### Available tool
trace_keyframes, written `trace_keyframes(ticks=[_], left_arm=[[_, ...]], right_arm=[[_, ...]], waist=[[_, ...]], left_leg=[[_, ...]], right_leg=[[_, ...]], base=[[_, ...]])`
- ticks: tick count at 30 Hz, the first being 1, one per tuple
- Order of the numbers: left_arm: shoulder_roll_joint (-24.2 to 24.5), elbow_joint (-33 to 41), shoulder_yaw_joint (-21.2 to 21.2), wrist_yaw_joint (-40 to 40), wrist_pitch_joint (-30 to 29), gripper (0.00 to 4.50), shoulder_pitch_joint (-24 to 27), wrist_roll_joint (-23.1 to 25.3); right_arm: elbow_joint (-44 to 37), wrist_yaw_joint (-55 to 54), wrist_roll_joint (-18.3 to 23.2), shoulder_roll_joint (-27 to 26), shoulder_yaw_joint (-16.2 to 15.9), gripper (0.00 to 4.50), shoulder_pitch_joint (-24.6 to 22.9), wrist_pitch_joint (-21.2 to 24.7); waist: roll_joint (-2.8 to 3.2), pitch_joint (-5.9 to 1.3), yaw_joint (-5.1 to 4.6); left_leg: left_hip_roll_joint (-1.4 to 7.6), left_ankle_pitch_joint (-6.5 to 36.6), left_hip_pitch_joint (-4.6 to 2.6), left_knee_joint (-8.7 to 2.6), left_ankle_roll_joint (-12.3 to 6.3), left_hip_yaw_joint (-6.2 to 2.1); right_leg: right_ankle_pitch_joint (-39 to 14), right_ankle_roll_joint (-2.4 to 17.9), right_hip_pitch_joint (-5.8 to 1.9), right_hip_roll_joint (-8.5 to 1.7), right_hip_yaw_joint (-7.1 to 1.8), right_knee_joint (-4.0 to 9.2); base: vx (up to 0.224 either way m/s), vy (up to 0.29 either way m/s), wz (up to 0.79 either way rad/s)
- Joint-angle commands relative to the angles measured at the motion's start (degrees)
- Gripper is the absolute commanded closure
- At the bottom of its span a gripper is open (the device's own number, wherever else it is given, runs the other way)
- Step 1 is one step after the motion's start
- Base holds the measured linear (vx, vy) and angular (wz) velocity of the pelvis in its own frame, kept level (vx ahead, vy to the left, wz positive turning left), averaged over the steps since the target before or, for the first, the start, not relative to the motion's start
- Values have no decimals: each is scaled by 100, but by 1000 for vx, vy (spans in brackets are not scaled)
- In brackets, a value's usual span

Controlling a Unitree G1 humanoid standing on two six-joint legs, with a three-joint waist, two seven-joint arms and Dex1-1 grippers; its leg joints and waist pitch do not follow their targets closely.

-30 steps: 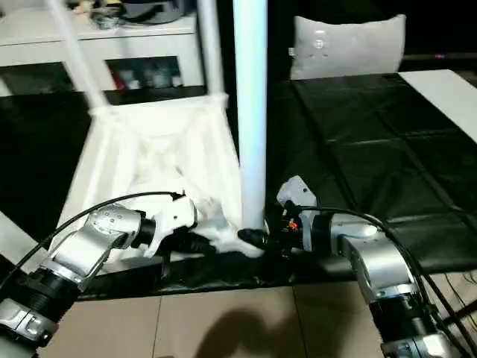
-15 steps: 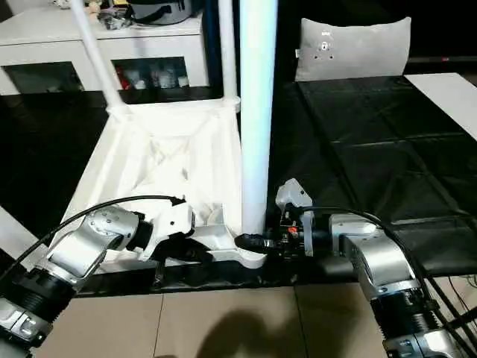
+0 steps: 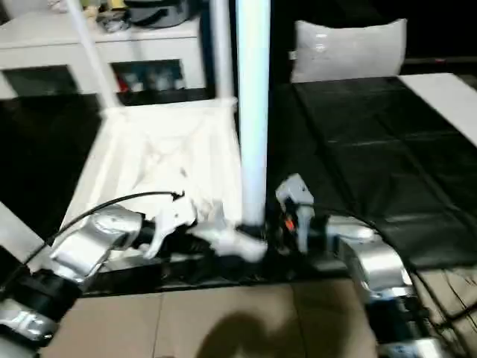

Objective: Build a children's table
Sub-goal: Rotate leg to tighten

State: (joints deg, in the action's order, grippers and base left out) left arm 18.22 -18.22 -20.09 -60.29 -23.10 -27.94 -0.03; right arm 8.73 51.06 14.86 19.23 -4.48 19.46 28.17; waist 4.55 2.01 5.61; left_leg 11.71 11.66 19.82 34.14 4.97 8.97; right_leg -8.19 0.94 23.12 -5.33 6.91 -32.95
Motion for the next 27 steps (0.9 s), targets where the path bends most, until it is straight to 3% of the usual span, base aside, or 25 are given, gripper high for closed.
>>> trace_keyframes(ticks=[1,3,5,6,9,10,15,21,27], left_arm=[[-385,6,149,616,-196,450,-194,-60],[-471,86,187,707,-263,450,-169,-78],[-481,125,187,690,-282,450,-155,-85],[-444,150,147,618,-251,450,-148,-63],[-321,119,84,539,-108,450,-156,18],[-303,115,95,516,-78,450,-154,6],[-200,130,58,371,37,450,-124,-30],[30,203,-64,-29,287,450,-60,-81],[406,250,-309,-718,618,450,-16,-69]], right_arm=[[316,-894,-20,-590,-83,241,148,467],[328,-1182,-152,-754,-89,241,149,345],[300,-1190,-203,-761,-127,241,127,261],[308,-1203,-190,-790,-113,185,112,179],[237,-1212,-121,-781,-2,164,61,87],[191,-1134,-76,-730,31,154,47,99],[73,-837,-79,-467,114,110,-1,2],[-20,-205,-54,100,62,58,-45,-190],[12,651,-20,754,-65,38,9,-273]], waist=[[-50,-251,-107],[-39,-250,-205],[-18,-261,-278],[30,-267,-302],[18,-279,-344],[42,-280,-342],[8,-310,-276],[-18,-370,-102],[-23,-359,27]], left_leg=[[-31,1778,28,-405,-61,-22],[-48,1901,32,-390,-103,-40],[-34,1947,40,-408,-176,-65],[-13,2010,24,-421,-215,-78],[17,1986,60,-460,-260,-92],[35,1975,60,-471,-268,-92],[48,1564,85,-460,-317,-56],[80,857,102,-413,-451,-23],[115,849,82,-414,-491,-3]], right_leg=[[-3628,134,-267,-261,-78,649],[-3772,-17,-264,-265,-29,711],[-3665,-35,-277,-267,-11,728],[-3530,16,-277,-270,-12,725],[-3078,249,-306,-282,-63,659],[-2970,323,-310,-285,-81,642],[-2428,590,-345,-292,-166,538],[-1713,838,-375,-308,-222,409],[-1642,931,-361,-301,-243,376]], base=[[0,0,0],[0,0,0],[0,0,0],[0,0,0],[0,0,0],[0,0,0],[0,0,0],[0,0,0],[0,0,0]])
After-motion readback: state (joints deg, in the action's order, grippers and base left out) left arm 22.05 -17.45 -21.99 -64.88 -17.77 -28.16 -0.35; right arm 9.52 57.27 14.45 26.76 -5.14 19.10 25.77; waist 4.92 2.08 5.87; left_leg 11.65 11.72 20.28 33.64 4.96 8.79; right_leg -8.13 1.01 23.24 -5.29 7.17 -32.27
